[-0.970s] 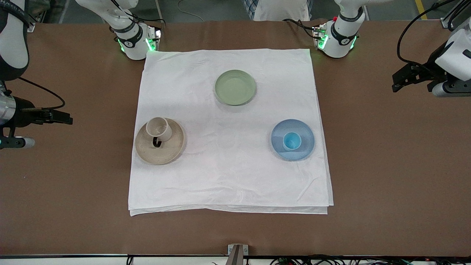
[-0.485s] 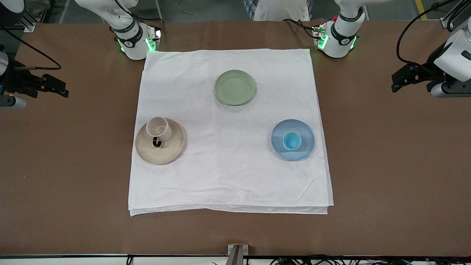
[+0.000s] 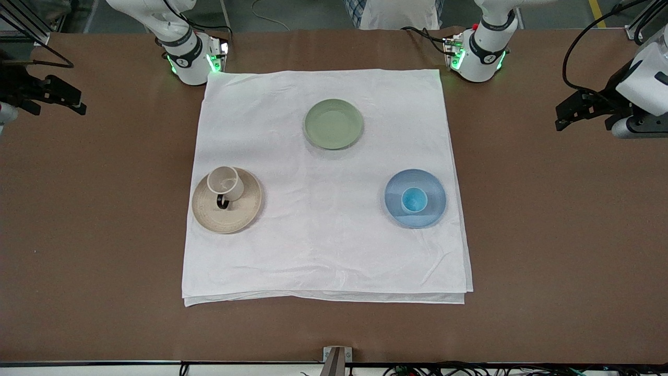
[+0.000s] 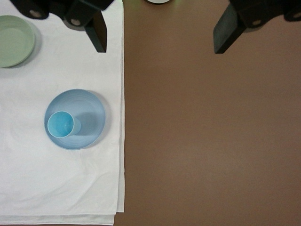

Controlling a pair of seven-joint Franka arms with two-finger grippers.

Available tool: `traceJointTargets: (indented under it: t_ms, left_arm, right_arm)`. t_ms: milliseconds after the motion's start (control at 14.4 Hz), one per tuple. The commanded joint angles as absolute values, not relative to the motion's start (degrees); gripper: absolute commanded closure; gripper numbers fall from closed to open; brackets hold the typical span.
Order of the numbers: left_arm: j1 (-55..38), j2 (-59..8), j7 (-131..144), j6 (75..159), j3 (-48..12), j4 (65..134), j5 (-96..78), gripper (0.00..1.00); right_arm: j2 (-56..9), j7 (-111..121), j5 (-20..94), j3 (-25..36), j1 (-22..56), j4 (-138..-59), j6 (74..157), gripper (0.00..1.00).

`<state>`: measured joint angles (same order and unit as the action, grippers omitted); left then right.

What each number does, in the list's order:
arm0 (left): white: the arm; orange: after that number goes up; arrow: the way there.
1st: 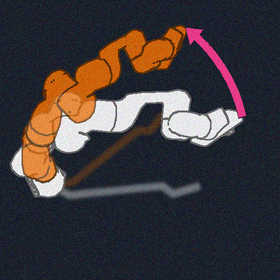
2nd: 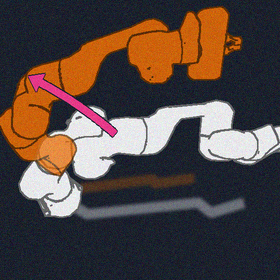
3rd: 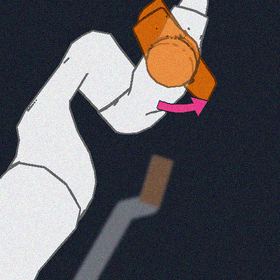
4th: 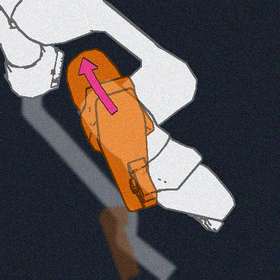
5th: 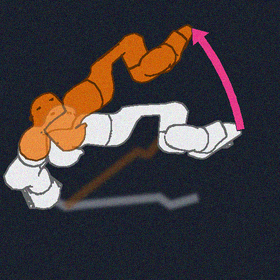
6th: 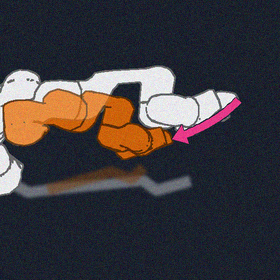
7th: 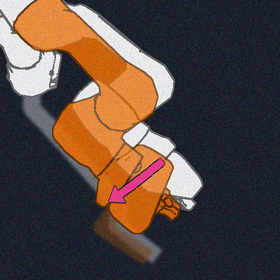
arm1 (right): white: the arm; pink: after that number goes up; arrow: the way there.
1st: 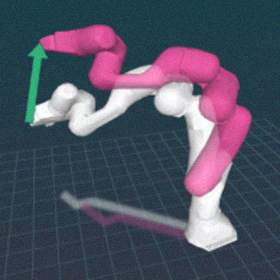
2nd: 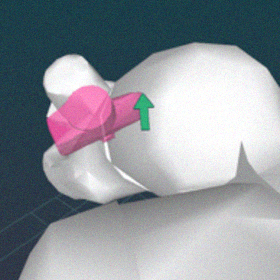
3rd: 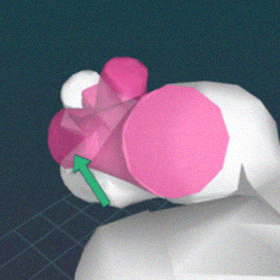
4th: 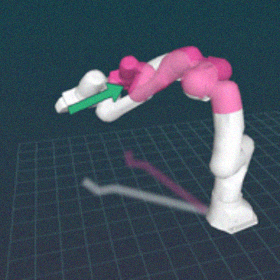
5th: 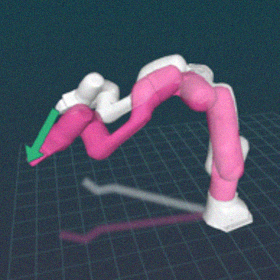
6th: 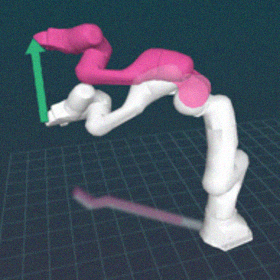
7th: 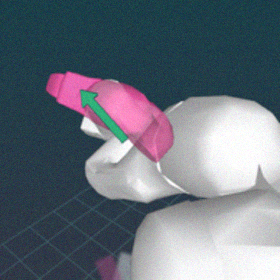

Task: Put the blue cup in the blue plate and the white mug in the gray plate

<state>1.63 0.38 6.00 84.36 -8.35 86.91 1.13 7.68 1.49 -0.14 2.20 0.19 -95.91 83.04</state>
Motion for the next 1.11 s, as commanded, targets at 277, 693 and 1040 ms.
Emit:
traceJointTargets:
  t_ms: [277, 693, 1040]
  left_arm:
    - [1.76, 0.79, 4.92, 84.46, -7.91, 86.84, 0.09, 0.00]
    - [1.32, 0.88, 5.10, 84.02, -8.35, 86.57, -0.35, 0.00]
    - [1.23, 0.79, 5.01, 84.02, -8.44, 86.57, -0.88, 0.00]
  right_arm:
    - [8.61, 3.42, 1.23, 2.02, -0.09, -96.42, 84.55, 0.00]
    - [8.53, 2.72, 1.23, 2.02, -0.09, -96.07, 82.89, 0.00]
    - [8.44, 3.43, 2.89, 2.11, -0.09, -95.98, 82.97, 0.00]
